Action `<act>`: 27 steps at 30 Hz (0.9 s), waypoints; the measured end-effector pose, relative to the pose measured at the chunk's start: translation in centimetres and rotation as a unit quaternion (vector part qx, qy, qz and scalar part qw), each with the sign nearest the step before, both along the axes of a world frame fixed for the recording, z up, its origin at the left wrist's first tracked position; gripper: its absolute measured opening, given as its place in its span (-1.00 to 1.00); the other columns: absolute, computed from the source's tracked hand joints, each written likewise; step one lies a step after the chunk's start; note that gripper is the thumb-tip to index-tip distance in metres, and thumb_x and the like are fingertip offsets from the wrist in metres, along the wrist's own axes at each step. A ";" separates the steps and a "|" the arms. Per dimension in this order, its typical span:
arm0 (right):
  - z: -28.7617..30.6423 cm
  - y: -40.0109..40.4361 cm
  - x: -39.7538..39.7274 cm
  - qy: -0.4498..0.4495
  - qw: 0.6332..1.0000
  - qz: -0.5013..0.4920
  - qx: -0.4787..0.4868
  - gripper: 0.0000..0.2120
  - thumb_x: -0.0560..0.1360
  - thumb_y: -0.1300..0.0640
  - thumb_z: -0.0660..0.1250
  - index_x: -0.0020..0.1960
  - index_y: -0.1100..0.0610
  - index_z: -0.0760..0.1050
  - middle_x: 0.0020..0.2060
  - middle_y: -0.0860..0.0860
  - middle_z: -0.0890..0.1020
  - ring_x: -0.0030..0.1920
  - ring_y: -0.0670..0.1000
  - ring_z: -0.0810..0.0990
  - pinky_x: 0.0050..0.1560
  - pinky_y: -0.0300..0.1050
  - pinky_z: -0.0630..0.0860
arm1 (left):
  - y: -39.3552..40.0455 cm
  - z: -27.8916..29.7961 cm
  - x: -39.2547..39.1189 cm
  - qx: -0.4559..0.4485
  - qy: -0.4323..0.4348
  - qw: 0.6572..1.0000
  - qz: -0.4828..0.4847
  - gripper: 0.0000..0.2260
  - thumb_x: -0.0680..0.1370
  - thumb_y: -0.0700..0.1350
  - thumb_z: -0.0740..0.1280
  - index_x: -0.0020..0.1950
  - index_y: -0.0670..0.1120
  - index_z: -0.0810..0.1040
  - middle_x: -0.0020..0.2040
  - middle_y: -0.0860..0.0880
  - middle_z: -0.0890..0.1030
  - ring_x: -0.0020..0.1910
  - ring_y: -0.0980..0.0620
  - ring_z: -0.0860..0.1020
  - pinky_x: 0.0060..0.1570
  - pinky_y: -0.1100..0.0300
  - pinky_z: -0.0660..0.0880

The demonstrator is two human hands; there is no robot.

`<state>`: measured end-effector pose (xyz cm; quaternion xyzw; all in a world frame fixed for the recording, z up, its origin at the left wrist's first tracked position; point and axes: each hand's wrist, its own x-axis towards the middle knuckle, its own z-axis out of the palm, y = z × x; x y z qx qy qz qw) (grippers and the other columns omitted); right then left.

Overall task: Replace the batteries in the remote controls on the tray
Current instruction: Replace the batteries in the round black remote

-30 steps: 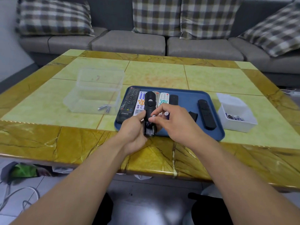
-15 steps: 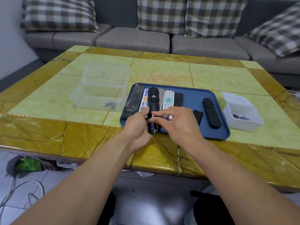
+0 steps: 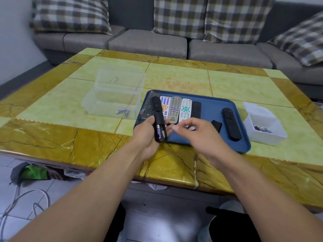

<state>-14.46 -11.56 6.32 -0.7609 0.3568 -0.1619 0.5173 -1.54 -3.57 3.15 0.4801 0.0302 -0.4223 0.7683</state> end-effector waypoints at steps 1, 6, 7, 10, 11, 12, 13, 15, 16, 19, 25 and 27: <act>0.1 -0.4 -0.2 0.007 0.997 0.003 0.070 -0.86 0.52 -0.02 0.44 -0.02 0.04 0.63 -0.22 -0.11 0.58 -0.32 -0.09 0.48 -0.36 -0.21 0.36 | -0.1 -0.1 0.1 0.006 -0.004 1.000 -0.004 -0.70 0.73 -0.13 0.12 0.39 -0.26 0.43 0.07 -0.25 0.66 0.04 -0.23 0.65 0.21 -0.12 0.58; 0.5 -0.9 0.0 -0.021 0.991 0.051 0.124 -0.78 0.68 0.26 0.15 0.17 0.10 0.54 -0.12 0.06 0.58 -0.29 -0.02 0.57 -0.30 -0.15 0.50 | -0.1 -0.1 0.0 0.015 -0.011 0.999 -0.034 -0.70 0.72 -0.10 0.15 0.34 -0.25 0.47 0.13 -0.25 0.66 0.07 -0.23 0.66 0.14 -0.05 0.61; 0.6 -0.6 0.0 -0.020 0.994 0.061 0.084 -0.77 0.68 0.25 0.13 0.21 0.08 0.52 -0.13 0.03 0.61 -0.27 -0.01 0.60 -0.25 -0.13 0.54 | -0.1 0.0 -0.2 0.006 -0.014 0.999 -0.043 -0.74 0.71 -0.16 0.16 0.32 -0.26 0.48 0.14 -0.26 0.65 0.04 -0.22 0.66 0.19 -0.07 0.58; 0.4 -0.4 0.2 -0.009 0.996 0.081 -0.040 -0.86 0.68 0.16 0.18 0.19 -0.03 0.37 -0.08 -0.08 0.71 -0.12 -0.07 0.69 -0.08 -0.01 0.61 | -0.1 0.2 -0.6 -0.024 -0.038 0.996 -0.076 -0.72 0.61 -0.42 0.12 0.24 -0.26 0.50 0.12 -0.29 0.64 -0.08 -0.18 0.67 0.25 -0.11 0.55; 0.2 -0.5 0.3 -0.011 0.995 0.079 -0.058 -0.92 0.67 0.12 0.20 0.10 -0.06 0.35 -0.02 -0.13 0.72 -0.03 -0.10 0.68 0.00 0.02 0.61 | -0.2 0.2 -0.7 -0.035 -0.053 0.994 -0.090 -0.66 0.58 -0.48 0.10 0.27 -0.27 0.49 0.17 -0.32 0.64 -0.02 -0.20 0.66 0.26 -0.11 0.55; 0.2 -0.7 0.3 -0.012 0.995 0.076 -0.069 -0.92 0.65 0.10 0.24 0.03 -0.06 0.36 0.04 -0.17 0.70 0.05 -0.14 0.66 0.09 0.00 0.59 | -0.2 0.2 -0.8 -0.039 -0.068 0.991 -0.104 -0.62 0.56 -0.51 0.10 0.31 -0.29 0.48 0.22 -0.33 0.62 0.07 -0.23 0.64 0.27 -0.11 0.55; 0.2 -0.8 0.3 -0.015 0.994 0.068 -0.079 -0.91 0.63 0.09 0.29 -0.01 -0.07 0.39 0.10 -0.18 0.67 0.12 -0.17 0.61 0.17 -0.03 0.55 | -0.3 0.1 -0.8 -0.042 -0.077 0.990 -0.115 -0.59 0.55 -0.53 0.11 0.34 -0.30 0.47 0.26 -0.33 0.61 0.17 -0.25 0.62 0.25 -0.08 0.56; 0.2 -1.1 0.3 -0.018 0.993 0.048 -0.110 -0.93 0.55 0.07 0.41 -0.03 -0.08 0.53 0.11 -0.16 0.64 0.13 -0.16 0.59 0.17 -0.08 0.52 | -0.3 -0.1 -0.6 -0.045 -0.087 0.987 -0.128 -0.57 0.55 -0.53 0.14 0.39 -0.29 0.45 0.30 -0.32 0.59 0.29 -0.27 0.57 0.16 0.00 0.61; 0.2 -1.1 0.2 -0.027 0.992 0.035 -0.119 -0.93 0.52 0.07 0.45 -0.04 -0.08 0.59 0.05 -0.14 0.66 0.06 -0.12 0.61 0.11 -0.09 0.54 | -0.3 -0.1 -0.6 -0.048 -0.085 0.987 -0.130 -0.57 0.56 -0.53 0.15 0.40 -0.29 0.44 0.30 -0.31 0.59 0.30 -0.27 0.57 0.16 0.01 0.61; 0.3 -1.3 0.0 -0.086 0.991 0.003 -0.102 -0.88 0.48 0.13 0.50 -0.01 -0.05 0.68 -0.16 -0.11 0.72 -0.10 -0.10 0.68 0.03 -0.05 0.62 | -0.4 -0.2 -0.6 -0.063 -0.072 0.987 -0.130 -0.59 0.58 -0.51 0.14 0.41 -0.31 0.42 0.20 -0.24 0.62 0.15 -0.21 0.58 0.21 -0.03 0.56; -0.5 -0.8 0.1 -0.088 0.986 0.011 -0.139 -0.86 0.52 0.15 0.45 -0.06 -0.09 0.58 -0.16 -0.18 0.73 -0.11 -0.19 0.68 -0.02 -0.16 0.60 | -0.6 0.2 -0.5 -0.109 -0.016 0.988 -0.105 -0.63 0.62 -0.42 0.09 0.40 -0.29 0.43 0.27 -0.30 0.59 0.15 -0.20 0.58 -0.04 0.06 0.65; -0.7 -0.8 0.1 -0.080 0.983 0.015 -0.167 -0.89 0.48 0.15 0.49 -0.07 -0.05 0.62 -0.14 -0.18 0.73 -0.08 -0.24 0.67 0.00 -0.21 0.60 | -0.6 0.3 -0.5 -0.111 -0.002 0.989 -0.097 -0.63 0.64 -0.38 0.07 0.44 -0.31 0.40 0.28 -0.31 0.57 0.17 -0.21 0.55 -0.12 0.11 0.63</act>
